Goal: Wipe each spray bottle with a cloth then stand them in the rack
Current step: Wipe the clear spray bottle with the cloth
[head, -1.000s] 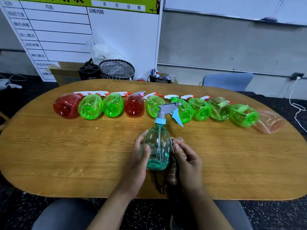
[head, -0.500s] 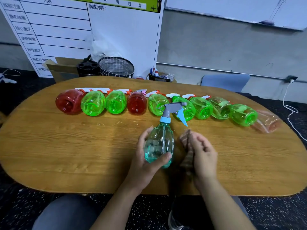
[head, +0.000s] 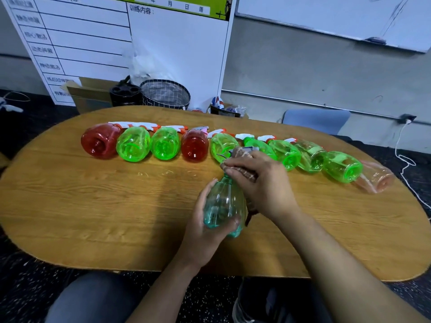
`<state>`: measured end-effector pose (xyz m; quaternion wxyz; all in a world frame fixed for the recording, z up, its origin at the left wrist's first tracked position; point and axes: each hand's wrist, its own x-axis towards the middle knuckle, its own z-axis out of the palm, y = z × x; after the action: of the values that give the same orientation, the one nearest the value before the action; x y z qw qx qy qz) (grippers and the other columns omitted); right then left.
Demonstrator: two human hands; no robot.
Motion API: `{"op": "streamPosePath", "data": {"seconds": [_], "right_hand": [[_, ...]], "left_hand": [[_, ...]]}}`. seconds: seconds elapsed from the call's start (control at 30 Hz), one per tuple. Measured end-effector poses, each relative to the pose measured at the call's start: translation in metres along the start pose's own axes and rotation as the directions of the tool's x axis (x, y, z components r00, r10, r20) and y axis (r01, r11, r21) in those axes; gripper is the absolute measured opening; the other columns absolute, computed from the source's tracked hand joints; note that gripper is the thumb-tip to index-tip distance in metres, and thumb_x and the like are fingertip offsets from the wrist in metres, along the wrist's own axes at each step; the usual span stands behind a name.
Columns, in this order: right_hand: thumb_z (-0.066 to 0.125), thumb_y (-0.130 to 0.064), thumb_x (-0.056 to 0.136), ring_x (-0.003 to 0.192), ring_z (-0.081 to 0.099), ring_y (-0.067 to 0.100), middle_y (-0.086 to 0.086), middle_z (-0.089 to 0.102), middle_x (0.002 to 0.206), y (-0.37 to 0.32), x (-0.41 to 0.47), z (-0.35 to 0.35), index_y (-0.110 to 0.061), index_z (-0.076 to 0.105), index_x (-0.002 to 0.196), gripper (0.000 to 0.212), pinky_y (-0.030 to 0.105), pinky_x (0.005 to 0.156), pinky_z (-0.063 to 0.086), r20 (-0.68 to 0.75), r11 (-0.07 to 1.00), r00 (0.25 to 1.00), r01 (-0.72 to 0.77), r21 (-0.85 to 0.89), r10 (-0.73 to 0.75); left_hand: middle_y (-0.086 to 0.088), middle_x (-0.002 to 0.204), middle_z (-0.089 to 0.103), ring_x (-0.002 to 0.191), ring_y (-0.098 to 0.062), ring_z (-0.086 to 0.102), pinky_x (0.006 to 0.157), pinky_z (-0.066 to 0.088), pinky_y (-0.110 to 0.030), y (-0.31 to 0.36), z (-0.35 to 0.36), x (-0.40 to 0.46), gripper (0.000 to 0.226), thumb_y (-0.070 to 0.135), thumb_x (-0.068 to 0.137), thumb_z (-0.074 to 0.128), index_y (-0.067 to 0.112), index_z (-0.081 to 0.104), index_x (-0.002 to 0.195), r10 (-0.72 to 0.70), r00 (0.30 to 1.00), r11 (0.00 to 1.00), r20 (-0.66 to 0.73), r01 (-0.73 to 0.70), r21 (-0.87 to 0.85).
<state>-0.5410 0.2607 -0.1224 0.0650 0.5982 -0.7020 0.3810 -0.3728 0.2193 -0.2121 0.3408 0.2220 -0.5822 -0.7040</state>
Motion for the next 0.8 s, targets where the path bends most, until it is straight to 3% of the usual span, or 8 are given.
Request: {"op": "streamPosePath", "data": {"seconds": [0.17,0.27,0.33,0.47,0.63,0.8], "right_hand": [[0.072,-0.043,0.096,0.09,0.069,0.008,-0.01,0.075,0.103,0.01,0.011,-0.009,-0.036,0.08,0.108,0.016,0.04,0.076,0.058,-0.206,0.988,0.97,-0.141,-0.061,0.126],[0.072,-0.043,0.094,0.095,0.07,0.009,-0.009,0.077,0.106,0.003,0.006,-0.001,-0.032,0.081,0.11,0.021,0.042,0.081,0.059,-0.046,0.999,0.998,-0.051,0.003,0.051],[0.069,-0.048,0.093,0.094,0.07,0.009,-0.009,0.077,0.106,0.002,0.005,-0.002,-0.033,0.081,0.11,0.025,0.042,0.079,0.059,-0.017,0.999,0.999,-0.032,-0.016,0.031],[0.073,-0.04,0.095,0.094,0.071,0.011,-0.009,0.076,0.105,0.012,0.012,-0.013,-0.033,0.081,0.106,0.015,0.04,0.077,0.058,-0.242,0.976,0.955,-0.199,-0.085,0.173],[0.075,-0.04,0.094,0.098,0.071,0.005,-0.013,0.077,0.108,0.004,0.003,-0.008,-0.033,0.08,0.109,0.017,0.04,0.082,0.061,-0.029,0.995,0.995,-0.1,0.006,0.1],[0.074,-0.039,0.096,0.101,0.071,0.008,-0.013,0.077,0.108,0.014,0.004,-0.012,-0.031,0.08,0.106,0.015,0.041,0.083,0.059,-0.258,0.969,0.939,-0.246,-0.039,0.228]], "left_hand": [[0.004,0.144,0.065,0.129,-0.018,0.067,0.095,0.059,-0.028,0.0,0.003,0.0,0.089,0.022,0.084,0.086,0.038,0.041,0.159,0.004,1.0,1.0,0.011,-0.004,0.012],[0.005,0.143,0.066,0.13,-0.018,0.066,0.097,0.059,-0.03,0.001,0.003,0.001,0.088,0.022,0.084,0.085,0.038,0.04,0.159,0.009,1.0,1.0,-0.005,-0.009,0.008],[0.005,0.143,0.066,0.131,-0.018,0.066,0.098,0.059,-0.031,0.0,0.003,0.0,0.088,0.022,0.084,0.085,0.039,0.04,0.158,0.006,1.0,1.0,0.0,-0.006,0.005],[0.004,0.144,0.065,0.131,-0.02,0.066,0.097,0.059,-0.031,-0.001,0.003,0.0,0.09,0.024,0.083,0.088,0.041,0.041,0.158,0.006,1.0,1.0,0.006,-0.007,0.026],[0.006,0.146,0.064,0.132,-0.017,0.065,0.097,0.059,-0.028,0.001,0.004,0.0,0.094,0.037,0.077,0.09,0.044,0.042,0.156,-0.01,1.0,1.0,0.01,0.009,0.007],[0.005,0.145,0.064,0.131,-0.018,0.066,0.098,0.059,-0.032,-0.001,0.003,0.0,0.093,0.037,0.078,0.09,0.044,0.042,0.157,0.009,1.0,0.999,0.015,-0.009,0.037]]}}
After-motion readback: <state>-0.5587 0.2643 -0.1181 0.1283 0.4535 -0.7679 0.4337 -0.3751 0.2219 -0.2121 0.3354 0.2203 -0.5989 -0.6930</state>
